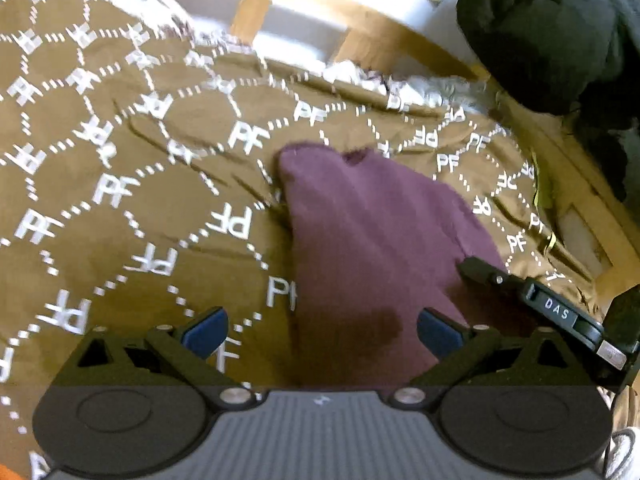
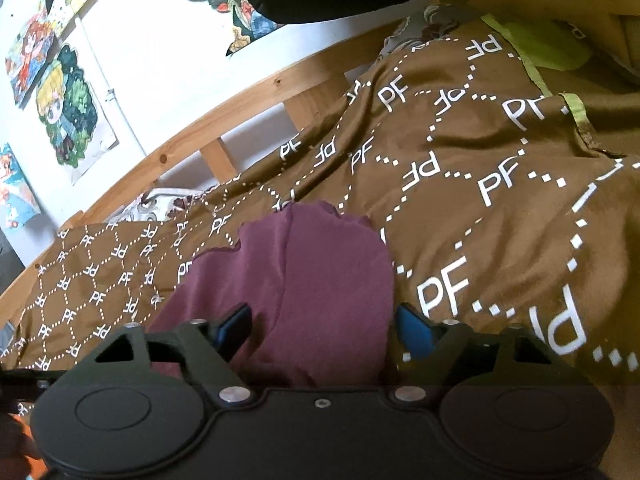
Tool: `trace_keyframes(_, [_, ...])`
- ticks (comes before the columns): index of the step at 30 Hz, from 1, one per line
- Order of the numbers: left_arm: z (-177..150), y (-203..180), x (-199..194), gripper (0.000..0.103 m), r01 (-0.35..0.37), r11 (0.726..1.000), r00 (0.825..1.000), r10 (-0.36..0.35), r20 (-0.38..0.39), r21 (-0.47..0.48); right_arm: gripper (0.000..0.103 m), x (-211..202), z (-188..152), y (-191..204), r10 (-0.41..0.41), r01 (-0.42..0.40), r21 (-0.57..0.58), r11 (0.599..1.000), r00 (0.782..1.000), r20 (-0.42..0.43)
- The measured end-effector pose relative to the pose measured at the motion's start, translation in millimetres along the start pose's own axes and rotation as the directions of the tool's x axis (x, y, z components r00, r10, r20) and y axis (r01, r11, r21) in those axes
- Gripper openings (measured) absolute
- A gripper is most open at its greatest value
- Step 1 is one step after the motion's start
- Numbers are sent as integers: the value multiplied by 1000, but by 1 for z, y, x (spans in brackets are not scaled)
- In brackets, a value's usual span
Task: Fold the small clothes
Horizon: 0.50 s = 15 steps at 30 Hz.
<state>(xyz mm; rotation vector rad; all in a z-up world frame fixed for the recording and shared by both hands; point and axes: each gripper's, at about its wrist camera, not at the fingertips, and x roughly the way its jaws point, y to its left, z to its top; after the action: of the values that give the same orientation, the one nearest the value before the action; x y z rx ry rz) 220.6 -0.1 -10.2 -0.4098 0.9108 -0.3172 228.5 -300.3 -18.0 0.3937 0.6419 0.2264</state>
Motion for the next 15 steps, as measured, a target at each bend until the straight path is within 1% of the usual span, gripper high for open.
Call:
trace_keyframes(2, [0,-4,10,102,3,1000,1000,-3,-23,6,64,4,2,-3,4,-4,13,1000,1000,-3])
trace_keyframes(4, [1,-7,19,102,-5,1000,999,6,-41,16,59,7,2,-6,9,-9,27,1000,1000,-6])
trace_keyframes(6, [0,-8,24,100,0,1000,998,1,-57,13,55,8,3,-8,16,-15,39,999,1000,-9])
trace_keyframes(8, [3,-8,27,94,17,1000,997,-16,-71,8,50,8,2,-8,19,-18,41,999,1000,-10])
trace_keyframes(9, [4,-8,28,92,21,1000,997,-20,-76,7,48,7,2,-7,22,-22,37,999,1000,-9])
trace_keyframes(11, [7,-8,28,84,32,999,996,-31,-79,5,39,6,2,-3,33,-33,15,999,999,-6])
trace_keyframes(12, [8,-8,28,82,44,999,996,-44,-77,3,37,5,3,-1,35,-35,0,999,999,-4])
trace_keyframes(14, [9,-8,27,67,64,998,995,-63,-75,9,31,3,3,6,31,-30,-40,999,1000,3])
trace_keyframes(15, [10,-8,26,63,57,998,996,-55,-73,16,30,2,3,10,26,-26,-62,998,1000,8])
